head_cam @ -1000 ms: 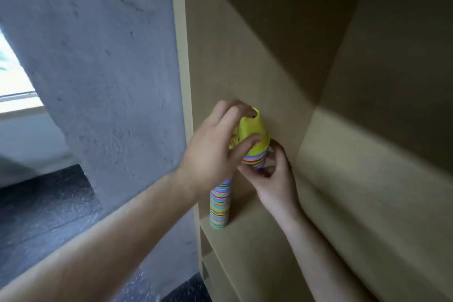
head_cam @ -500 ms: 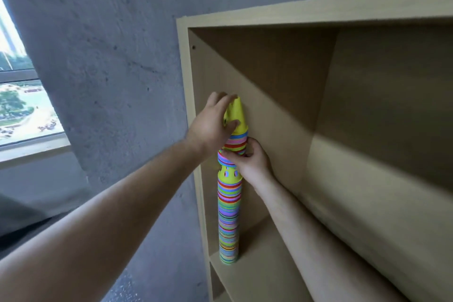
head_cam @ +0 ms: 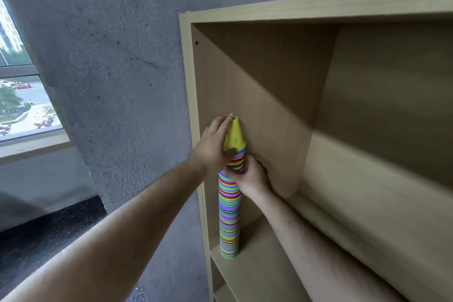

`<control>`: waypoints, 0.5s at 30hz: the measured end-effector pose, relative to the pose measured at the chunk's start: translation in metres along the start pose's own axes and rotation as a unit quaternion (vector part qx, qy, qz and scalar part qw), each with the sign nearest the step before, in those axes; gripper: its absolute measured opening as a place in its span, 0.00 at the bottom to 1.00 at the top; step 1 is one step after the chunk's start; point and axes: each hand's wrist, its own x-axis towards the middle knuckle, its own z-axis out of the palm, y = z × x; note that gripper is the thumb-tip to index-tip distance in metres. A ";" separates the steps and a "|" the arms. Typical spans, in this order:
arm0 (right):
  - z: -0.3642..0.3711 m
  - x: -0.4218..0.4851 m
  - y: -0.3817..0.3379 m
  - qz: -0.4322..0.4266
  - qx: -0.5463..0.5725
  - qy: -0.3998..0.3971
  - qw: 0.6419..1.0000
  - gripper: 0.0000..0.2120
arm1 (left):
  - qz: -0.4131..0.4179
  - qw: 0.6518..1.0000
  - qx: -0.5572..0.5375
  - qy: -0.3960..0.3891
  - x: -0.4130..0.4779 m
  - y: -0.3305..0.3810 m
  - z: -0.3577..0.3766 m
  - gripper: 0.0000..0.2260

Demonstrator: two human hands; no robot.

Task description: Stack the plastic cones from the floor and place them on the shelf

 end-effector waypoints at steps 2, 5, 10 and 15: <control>-0.002 -0.002 -0.003 -0.007 -0.014 0.010 1.000 0.31 | 0.004 1.000 0.000 0.001 -0.002 -0.001 0.001 0.43; -0.007 -0.007 -0.008 -0.028 -0.031 0.025 0.999 0.30 | -0.009 1.000 -0.016 0.013 -0.006 -0.001 0.002 0.43; -0.013 -0.015 -0.011 -0.086 -0.047 0.073 0.993 0.21 | -0.019 0.998 -0.012 0.065 -0.017 0.004 0.005 0.37; -0.009 -0.022 -0.003 -0.137 -0.012 0.124 0.983 0.16 | -0.037 0.996 -0.005 0.085 -0.035 0.002 0.002 0.27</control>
